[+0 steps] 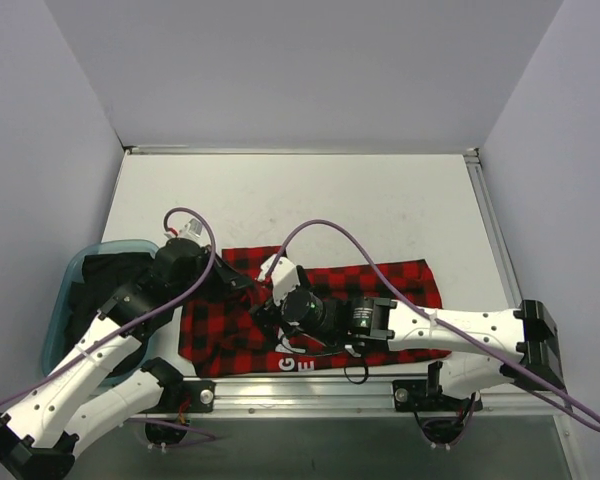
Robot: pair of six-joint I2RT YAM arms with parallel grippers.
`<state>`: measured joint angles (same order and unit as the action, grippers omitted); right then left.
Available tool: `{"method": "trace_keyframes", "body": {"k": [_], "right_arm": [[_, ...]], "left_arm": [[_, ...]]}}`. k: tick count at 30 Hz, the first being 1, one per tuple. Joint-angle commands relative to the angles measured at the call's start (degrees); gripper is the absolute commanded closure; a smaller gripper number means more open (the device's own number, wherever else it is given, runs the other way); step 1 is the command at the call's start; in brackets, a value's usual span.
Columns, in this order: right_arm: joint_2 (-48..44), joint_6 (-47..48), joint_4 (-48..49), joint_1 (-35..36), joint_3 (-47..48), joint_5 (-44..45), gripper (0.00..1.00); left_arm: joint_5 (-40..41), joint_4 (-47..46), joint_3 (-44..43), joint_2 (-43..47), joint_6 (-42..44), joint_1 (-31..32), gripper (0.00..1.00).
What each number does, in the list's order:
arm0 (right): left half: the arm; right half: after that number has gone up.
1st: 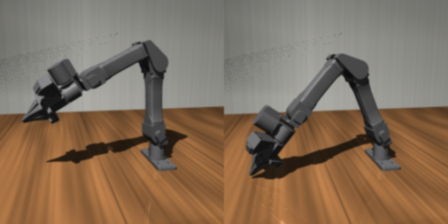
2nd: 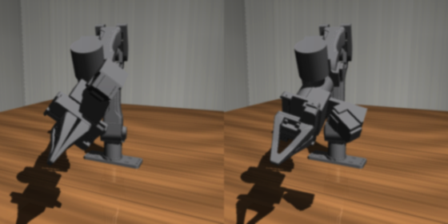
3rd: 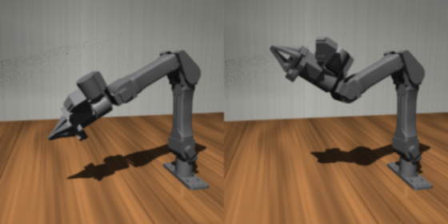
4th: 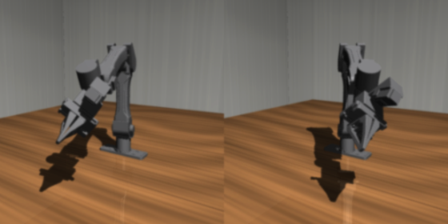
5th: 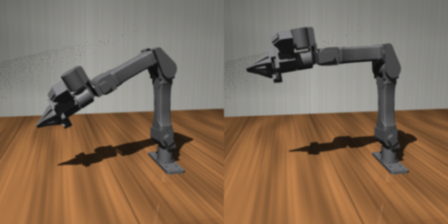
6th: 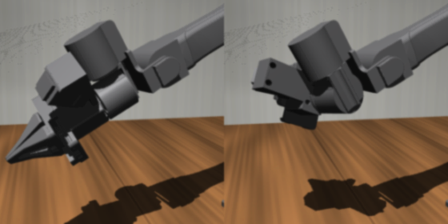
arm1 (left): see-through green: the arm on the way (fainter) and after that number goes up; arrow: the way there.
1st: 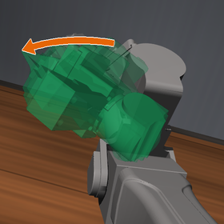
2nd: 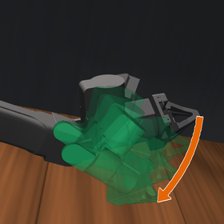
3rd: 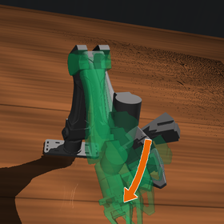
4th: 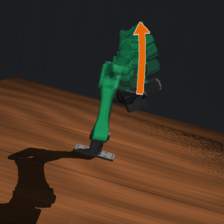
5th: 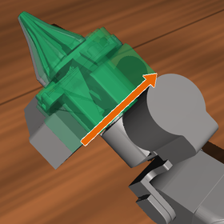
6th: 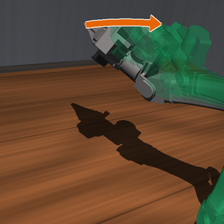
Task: Fold and stack the long sleeve shirts
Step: Fold the shirt
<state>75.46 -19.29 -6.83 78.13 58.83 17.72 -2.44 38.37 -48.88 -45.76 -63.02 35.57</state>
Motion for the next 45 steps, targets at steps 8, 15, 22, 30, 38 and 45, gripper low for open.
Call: {"method": "trace_keyframes", "body": {"k": [8, 15, 22, 30, 38, 45], "right_arm": [[6.8, 0.7, 11.3, 2.0, 4.3, 7.9, 0.24], [10.9, 2.6, 13.2, 1.8, 5.6, 10.8, 0.35], [12.0, 4.0, 14.8, 1.3, 5.9, 10.6, 0.69], [6.8, 4.3, 9.0, 1.3, 2.9, 7.3, 1.00], [-3.1, 5.1, -4.2, 2.6, 1.4, -5.0, 1.00], [-7.1, 4.3, -17.8, 6.1, 5.1, -12.4, 1.00]], "left_arm": [[3.4, 0.0, -3.1, 1.2, -2.5, 0.5, 0.98], [3.0, 0.2, -3.2, 1.7, -2.6, 0.5, 0.98], [3.0, 0.4, -3.3, 3.0, -3.1, 0.4, 0.98], [4.9, 2.1, -6.7, 0.4, 2.6, 0.4, 0.62], [17.4, 6.8, -14.6, -4.9, 16.1, -2.0, 0.25], [19.1, 6.4, -12.6, -10.1, 24.9, -9.8, 0.23]]}}
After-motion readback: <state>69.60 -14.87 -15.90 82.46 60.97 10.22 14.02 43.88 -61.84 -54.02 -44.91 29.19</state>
